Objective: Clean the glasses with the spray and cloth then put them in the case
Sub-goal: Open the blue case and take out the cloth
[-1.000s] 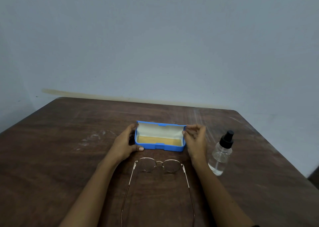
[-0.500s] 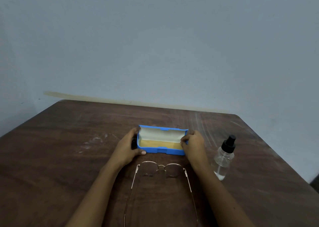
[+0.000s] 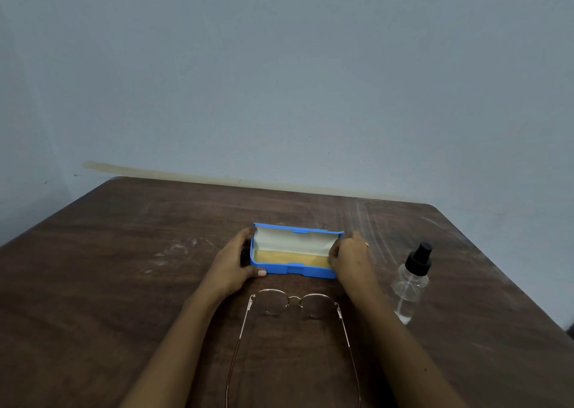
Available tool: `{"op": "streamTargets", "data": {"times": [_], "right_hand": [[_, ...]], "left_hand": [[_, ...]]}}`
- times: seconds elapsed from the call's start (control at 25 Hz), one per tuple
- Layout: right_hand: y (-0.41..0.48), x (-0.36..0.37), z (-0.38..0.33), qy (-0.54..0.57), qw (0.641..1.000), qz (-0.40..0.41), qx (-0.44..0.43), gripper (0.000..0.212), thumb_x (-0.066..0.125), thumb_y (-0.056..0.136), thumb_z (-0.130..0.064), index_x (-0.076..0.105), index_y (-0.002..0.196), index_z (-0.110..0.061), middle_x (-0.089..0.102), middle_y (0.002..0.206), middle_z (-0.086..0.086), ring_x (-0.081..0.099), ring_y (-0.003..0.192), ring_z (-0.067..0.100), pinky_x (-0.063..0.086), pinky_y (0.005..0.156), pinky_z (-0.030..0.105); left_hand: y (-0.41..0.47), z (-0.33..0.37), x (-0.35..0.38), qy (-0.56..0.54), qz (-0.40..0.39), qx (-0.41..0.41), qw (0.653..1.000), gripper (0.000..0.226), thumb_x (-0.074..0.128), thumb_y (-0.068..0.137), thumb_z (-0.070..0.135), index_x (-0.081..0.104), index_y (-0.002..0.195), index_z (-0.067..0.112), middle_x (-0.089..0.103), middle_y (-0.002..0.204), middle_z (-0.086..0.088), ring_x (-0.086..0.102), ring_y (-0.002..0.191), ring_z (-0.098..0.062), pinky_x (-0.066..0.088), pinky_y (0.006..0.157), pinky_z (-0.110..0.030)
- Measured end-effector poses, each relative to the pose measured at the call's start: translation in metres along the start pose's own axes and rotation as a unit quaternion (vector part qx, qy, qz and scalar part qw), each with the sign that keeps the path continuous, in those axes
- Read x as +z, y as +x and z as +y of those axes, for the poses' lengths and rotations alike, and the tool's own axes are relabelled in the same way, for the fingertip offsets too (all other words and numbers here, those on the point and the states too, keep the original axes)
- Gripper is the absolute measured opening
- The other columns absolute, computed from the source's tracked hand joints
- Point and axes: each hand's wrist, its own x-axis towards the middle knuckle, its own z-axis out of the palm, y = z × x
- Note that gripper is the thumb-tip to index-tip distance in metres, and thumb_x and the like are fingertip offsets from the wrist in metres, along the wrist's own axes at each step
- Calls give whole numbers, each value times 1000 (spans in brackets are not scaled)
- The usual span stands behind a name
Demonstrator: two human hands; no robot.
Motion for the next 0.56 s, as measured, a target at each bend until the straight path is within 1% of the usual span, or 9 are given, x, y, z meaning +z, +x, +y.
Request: {"op": "streamTargets", "data": {"times": [0.08,0.24,0.32,0.4,0.48,0.56], "right_hand": [[1,2,0,-4,1000,-5,2,17,50,88,-3,65,91,3,48,117,14,52,101,28,49,86,37],[2,2,-1,4,1000,-8,14,18,46,89,-2,63,90,3,46,116,15,55,95,28,50,83,37],[0,3,-1,12,1000,3,6,18,46,88,-3,63,88,3,47,114,15,54,96,29,49,84,39],[-4,3,0,30,999,32,-5,16,50,87,-7,64,88,0,47,114,14,52,100,28,48,86,37],[-8,2,0,51,997,61,-4,14,53,87,-12,65,90,-4,45,113,13,45,106,27,44,87,32],[-11,-2,-1,66,996,62,7,12,57,86,-16,66,89,-10,47,112,9,38,112,27,35,91,33]], "left_hand": [[0,1,0,0,2,1,1000,85,75,68,2,31,138,20,45,141,-5,41,118,-10,34,94,-25],[-1,1,0,2,1,-3,1000,86,75,68,2,29,139,20,43,142,-5,41,127,-19,35,99,-29],[-1,2,0,-1,-3,-7,1000,86,75,69,3,29,139,20,42,143,-5,41,128,-20,35,102,-32],[0,3,-1,-4,-7,-11,1000,86,75,68,3,29,139,20,41,143,-5,40,128,-21,36,104,-35],[0,3,-2,-4,-11,-17,1000,85,76,68,4,31,138,19,40,144,-6,40,129,-22,37,105,-37],[1,3,-2,-1,-10,-27,1000,83,77,67,5,33,137,19,40,144,-7,41,128,-22,37,106,-38]]}}
